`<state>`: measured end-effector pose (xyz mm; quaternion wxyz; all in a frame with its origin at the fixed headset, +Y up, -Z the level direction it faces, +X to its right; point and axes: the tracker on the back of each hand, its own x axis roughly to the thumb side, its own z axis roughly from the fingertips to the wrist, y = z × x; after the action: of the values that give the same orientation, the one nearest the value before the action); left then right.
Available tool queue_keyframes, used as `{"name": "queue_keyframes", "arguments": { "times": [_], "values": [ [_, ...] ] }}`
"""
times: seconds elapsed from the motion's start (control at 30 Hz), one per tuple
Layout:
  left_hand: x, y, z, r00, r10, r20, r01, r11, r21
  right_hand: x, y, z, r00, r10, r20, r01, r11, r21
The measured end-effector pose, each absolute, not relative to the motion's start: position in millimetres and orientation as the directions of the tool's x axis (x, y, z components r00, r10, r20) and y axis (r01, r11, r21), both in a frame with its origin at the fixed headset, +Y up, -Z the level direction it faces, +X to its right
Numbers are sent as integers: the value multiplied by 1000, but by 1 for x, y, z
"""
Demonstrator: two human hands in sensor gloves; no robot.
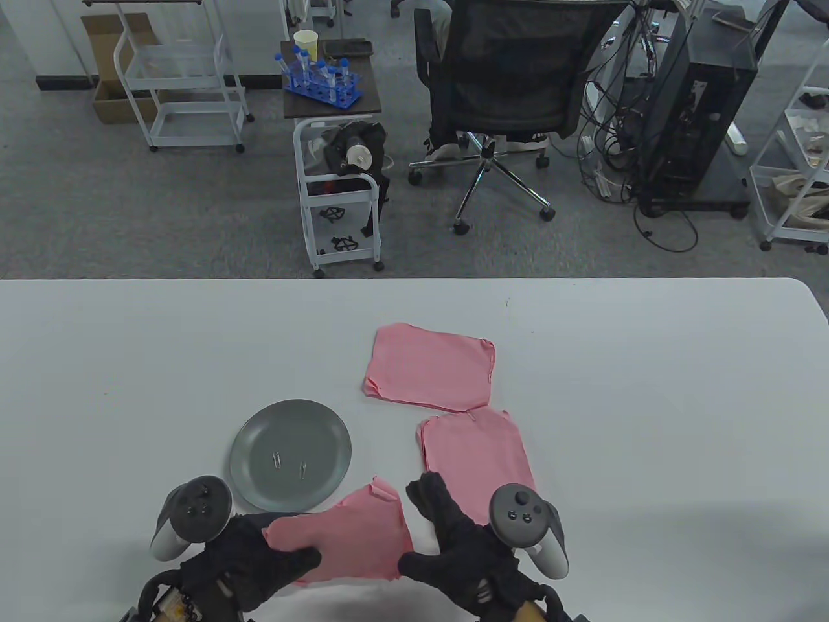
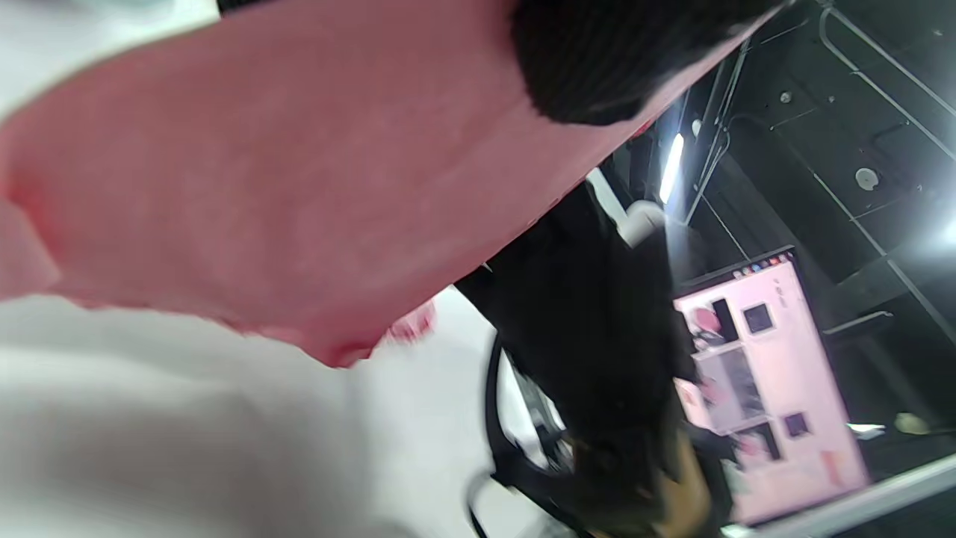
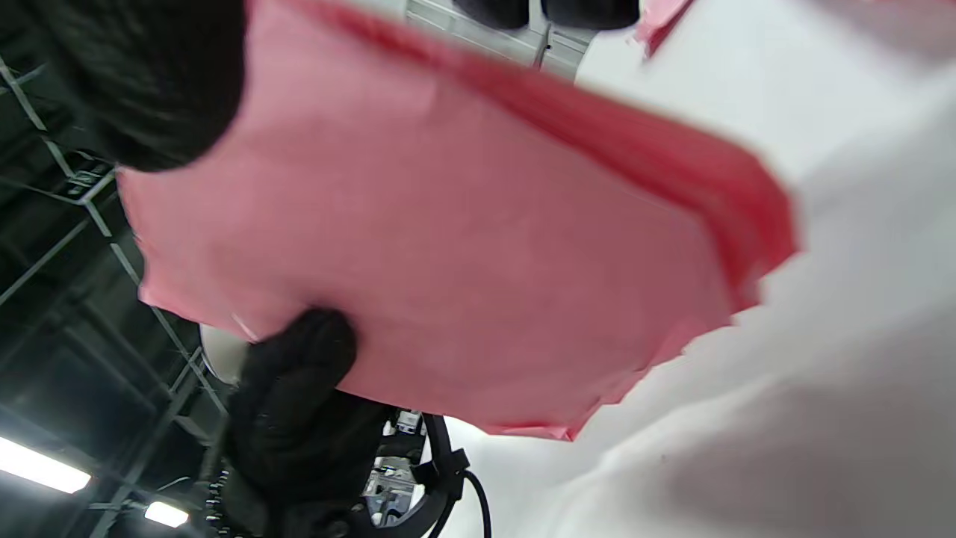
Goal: Pinch and push to attach paper clips
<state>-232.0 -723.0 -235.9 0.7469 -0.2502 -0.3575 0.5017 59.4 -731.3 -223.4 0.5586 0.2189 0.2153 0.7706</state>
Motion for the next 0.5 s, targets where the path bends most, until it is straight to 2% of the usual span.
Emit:
{"name": "queue_keyframes", "arguments": {
  "times": [0.1,0.17,0.23,0.27,0.33,0.37,0.43,0.5],
  "values": [
    [-227,-731,-234,272,925,266,-525,375,-764,56,-730,-218,-213,968,134,-860,-251,444],
    [-231,-732,-234,247,933,261,-575,358,-736,61,-721,-213,-214,953,213,-887,-281,367],
    [-235,-730,-235,88,969,231,-694,226,-683,66,-712,-210,-294,900,323,-897,-377,232],
    [-236,-730,-235,40,975,216,-731,176,-659,66,-711,-211,-304,891,337,-892,-390,227],
    [-238,-731,-234,-14,983,183,-817,94,-569,61,-719,-213,-280,920,273,-865,-365,345],
    [-238,-732,-234,15,977,212,-833,130,-538,60,-726,-214,-238,945,224,-855,-313,414],
    [-238,-728,-233,122,937,328,-800,289,-527,59,-736,-215,-198,968,153,-879,-244,409],
    [-235,-720,-229,158,903,400,-778,364,-512,61,-734,-215,-201,965,171,-892,-252,374]
  ]
}}
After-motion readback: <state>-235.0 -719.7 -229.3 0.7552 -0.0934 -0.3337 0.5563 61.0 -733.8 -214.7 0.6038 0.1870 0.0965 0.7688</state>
